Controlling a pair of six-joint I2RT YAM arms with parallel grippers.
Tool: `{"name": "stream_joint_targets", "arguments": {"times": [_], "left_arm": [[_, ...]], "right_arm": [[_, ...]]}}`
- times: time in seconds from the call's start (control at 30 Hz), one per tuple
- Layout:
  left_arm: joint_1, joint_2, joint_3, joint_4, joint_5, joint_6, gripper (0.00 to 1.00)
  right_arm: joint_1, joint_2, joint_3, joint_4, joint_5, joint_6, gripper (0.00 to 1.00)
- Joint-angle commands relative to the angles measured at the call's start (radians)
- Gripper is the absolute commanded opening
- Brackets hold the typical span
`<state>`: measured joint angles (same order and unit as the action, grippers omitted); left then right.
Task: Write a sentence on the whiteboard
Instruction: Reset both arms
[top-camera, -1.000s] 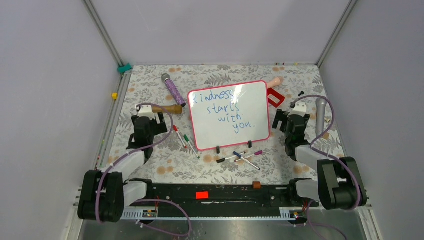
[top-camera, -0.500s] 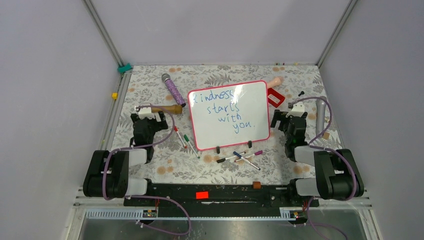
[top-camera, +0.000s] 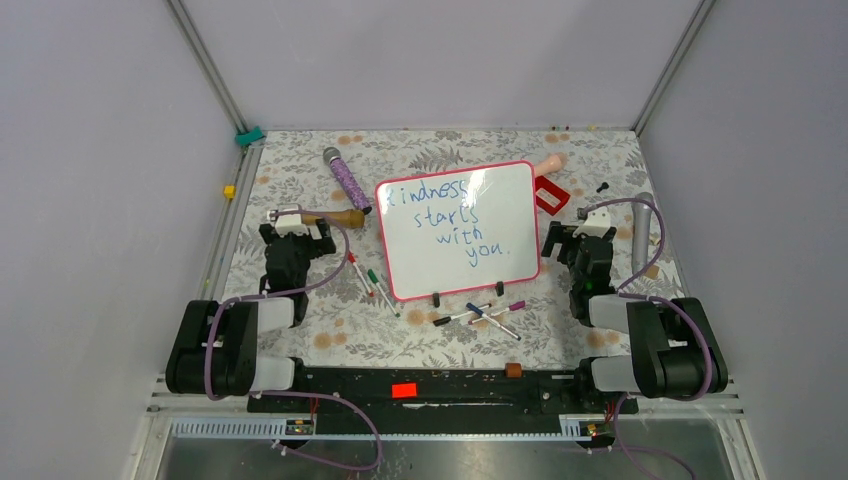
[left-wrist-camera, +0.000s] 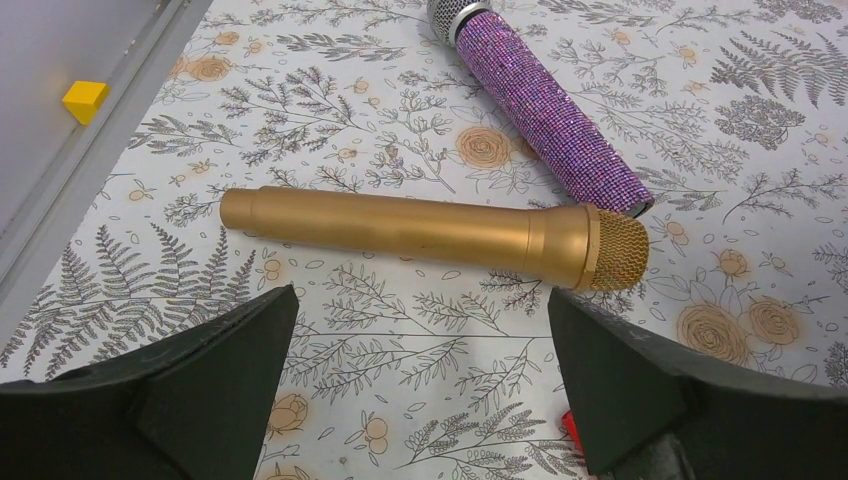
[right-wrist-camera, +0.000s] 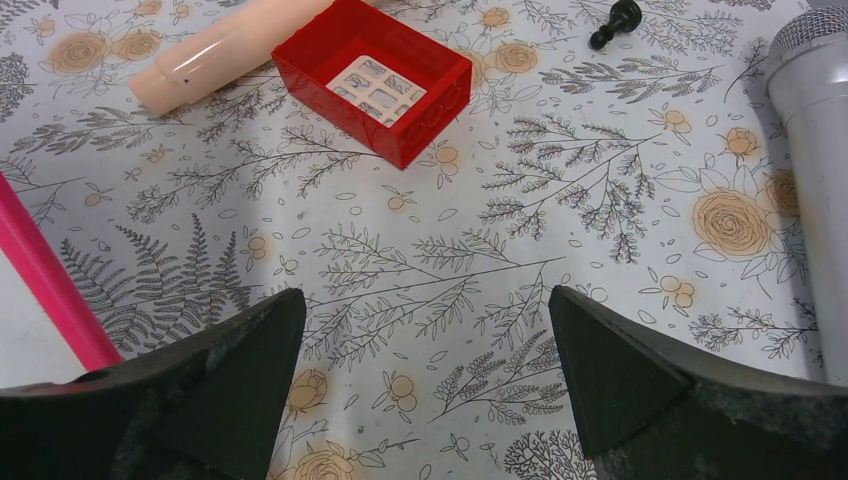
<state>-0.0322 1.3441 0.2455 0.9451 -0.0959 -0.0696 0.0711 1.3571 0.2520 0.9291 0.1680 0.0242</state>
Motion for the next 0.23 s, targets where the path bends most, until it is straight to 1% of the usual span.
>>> {"name": "stream_joint_targets", "arguments": {"times": [0.0,0.07,0.2], "left_arm": [[-0.006,0.003,0.012,0.078,-0.007,0.015,0.99],[-0.005,0.005,0.02,0.062,0.04,0.028,0.99],[-0.005,0.003,0.018,0.066,0.039,0.029,0.99]], "right_arm": [[-0.005,0.003,0.021,0.054,0.028,0.003,0.99],[-0.005,0.003,0.021,0.054,0.029,0.003,1.0],[-0.004,0.003,0.021,0.053,0.029,0.003,0.99]]}}
